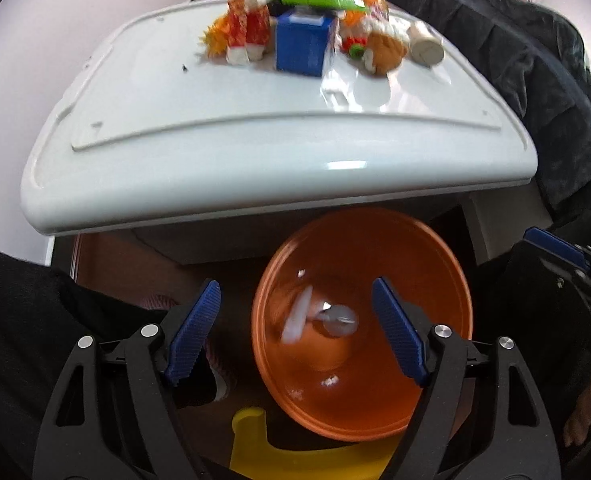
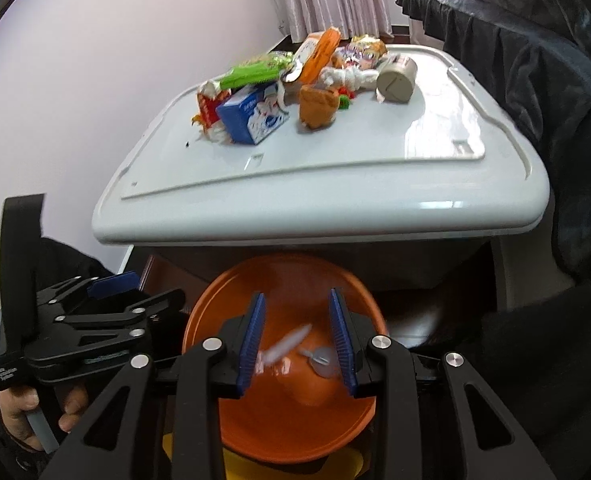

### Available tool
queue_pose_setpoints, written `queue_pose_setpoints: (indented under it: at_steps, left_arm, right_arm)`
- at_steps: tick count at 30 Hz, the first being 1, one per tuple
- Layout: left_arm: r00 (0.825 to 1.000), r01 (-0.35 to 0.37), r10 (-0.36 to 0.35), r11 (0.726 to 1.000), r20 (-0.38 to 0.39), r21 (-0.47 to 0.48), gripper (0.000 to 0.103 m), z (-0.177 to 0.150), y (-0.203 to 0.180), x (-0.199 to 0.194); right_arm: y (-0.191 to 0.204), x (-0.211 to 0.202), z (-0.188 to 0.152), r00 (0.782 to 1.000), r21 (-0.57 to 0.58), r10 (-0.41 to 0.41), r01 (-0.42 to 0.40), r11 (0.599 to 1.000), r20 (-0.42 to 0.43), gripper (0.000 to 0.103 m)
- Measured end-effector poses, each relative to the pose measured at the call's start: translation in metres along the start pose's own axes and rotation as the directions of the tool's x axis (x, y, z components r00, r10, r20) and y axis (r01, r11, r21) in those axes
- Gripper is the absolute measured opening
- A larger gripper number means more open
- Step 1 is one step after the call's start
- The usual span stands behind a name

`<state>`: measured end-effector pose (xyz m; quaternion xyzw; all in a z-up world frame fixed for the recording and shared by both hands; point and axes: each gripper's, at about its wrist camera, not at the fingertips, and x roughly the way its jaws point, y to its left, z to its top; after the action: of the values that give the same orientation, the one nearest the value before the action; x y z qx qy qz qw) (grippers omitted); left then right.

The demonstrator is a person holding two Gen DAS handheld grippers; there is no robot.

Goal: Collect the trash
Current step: 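Carry the foam strip and blue cup to the orange bucket and release both, then grasp the beige cylinder with the right tool while the left tool grasps the green snack bag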

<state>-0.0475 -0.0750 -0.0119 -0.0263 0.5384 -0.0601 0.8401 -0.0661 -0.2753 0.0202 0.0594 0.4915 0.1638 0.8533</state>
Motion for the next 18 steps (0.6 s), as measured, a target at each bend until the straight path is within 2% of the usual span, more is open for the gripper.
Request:
queue_pose_setpoints:
  at_steps: [4,6,10,11,14,18]
  left_arm:
    - [0.996,-0.011,0.009,1.000,0.083,0.023,0.080,0.024,0.004,-0.015]
    - [0.991,-0.029,0.024,0.999,0.135,0.037,0.082,0.044,0.006,-0.017]
    - [0.984,-0.029,0.022,0.999,0.178,0.035,0.082,0.078,0.009,-0.008]
    - [0.983,-0.031,0.025,0.999,0.179,0.028,0.082,0.086,0.010,-0.002]
    - [0.984,-0.010,0.009,1.000,0.177,0.004,0.082,0.092,0.012,0.009]
    - [0.989,0.009,-0.007,1.000,0.150,-0.008,0.082,0.086,0.016,0.023]
  right_arm:
    - [-0.015,-0.003,0.046,0.999,-0.011,-0.003,0.003,1.000,0.048,0.044]
    - [-0.027,0.000,0.081,0.996,-0.014,-0.040,0.041,0.999,0.084,0.051]
    - [-0.057,0.023,0.146,0.989,0.014,-0.106,0.105,0.994,0.103,0.055]
    - [-0.067,0.032,0.160,0.989,0.033,-0.111,0.108,0.994,0.099,0.055]
    - [-0.096,0.063,0.201,0.993,0.111,-0.107,0.101,0.989,0.051,0.067]
    - [-0.121,0.105,0.240,0.996,0.200,-0.088,0.093,0.975,-0.031,0.066]
